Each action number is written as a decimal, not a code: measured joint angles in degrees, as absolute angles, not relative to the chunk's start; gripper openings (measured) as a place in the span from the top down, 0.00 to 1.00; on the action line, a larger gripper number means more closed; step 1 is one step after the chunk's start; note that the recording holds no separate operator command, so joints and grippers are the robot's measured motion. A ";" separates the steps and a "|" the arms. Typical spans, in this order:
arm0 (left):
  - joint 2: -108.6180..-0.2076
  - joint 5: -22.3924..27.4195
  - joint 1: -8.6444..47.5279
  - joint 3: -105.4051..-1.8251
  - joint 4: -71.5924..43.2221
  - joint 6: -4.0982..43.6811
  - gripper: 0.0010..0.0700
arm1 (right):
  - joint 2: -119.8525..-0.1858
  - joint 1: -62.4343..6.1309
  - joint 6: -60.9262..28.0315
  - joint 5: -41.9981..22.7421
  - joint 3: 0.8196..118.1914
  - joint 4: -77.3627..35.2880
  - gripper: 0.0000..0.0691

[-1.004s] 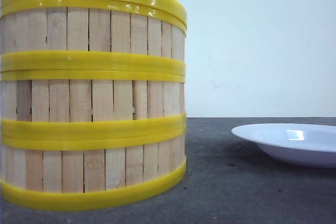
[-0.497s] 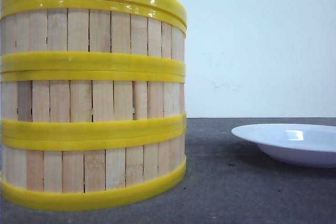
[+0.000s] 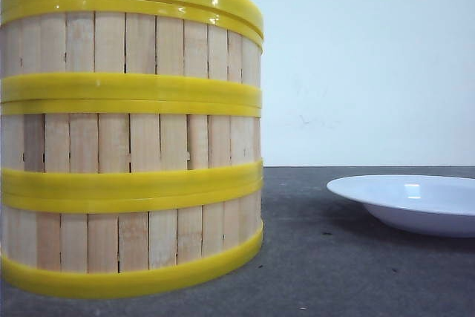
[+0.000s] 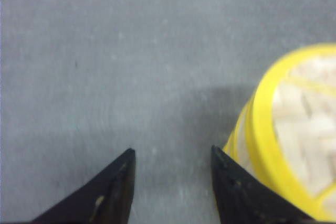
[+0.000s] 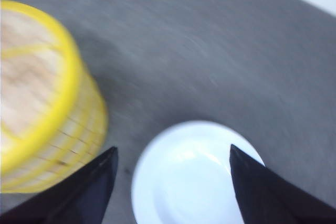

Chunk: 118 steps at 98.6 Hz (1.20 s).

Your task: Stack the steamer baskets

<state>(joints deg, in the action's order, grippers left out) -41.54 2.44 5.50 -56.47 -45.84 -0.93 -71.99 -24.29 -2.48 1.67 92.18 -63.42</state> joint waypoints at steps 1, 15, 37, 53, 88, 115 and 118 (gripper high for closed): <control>-41.17 2.44 5.50 -55.90 -45.84 -0.84 0.63 | -71.40 -23.70 -2.37 1.87 91.09 -63.05 0.40; -38.02 2.44 5.50 -49.98 -46.00 -0.38 0.63 | -64.16 -15.16 -0.69 5.48 75.68 -57.17 0.40; -37.30 2.42 5.50 -48.07 -45.93 0.12 0.63 | -56.82 -6.55 0.43 6.37 57.23 -55.62 0.40; -37.17 2.39 5.50 -48.07 -45.56 0.23 0.63 | -52.73 -4.69 0.45 6.42 50.26 -52.84 0.40; -37.17 2.42 5.50 -48.07 -45.60 0.34 0.84 | -51.44 -4.54 1.32 3.57 49.12 -51.29 0.52; -37.17 2.39 5.50 -48.07 -45.74 0.91 0.99 | -51.44 -4.54 1.83 3.36 49.12 -51.09 0.98; -37.17 2.42 5.50 -48.07 -45.69 0.91 0.99 | -51.44 -4.54 1.91 3.33 49.12 -51.35 0.98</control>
<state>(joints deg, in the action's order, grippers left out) -37.17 2.42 5.50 -48.07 -45.69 0.91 -51.44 -4.54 1.91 3.33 49.12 -51.35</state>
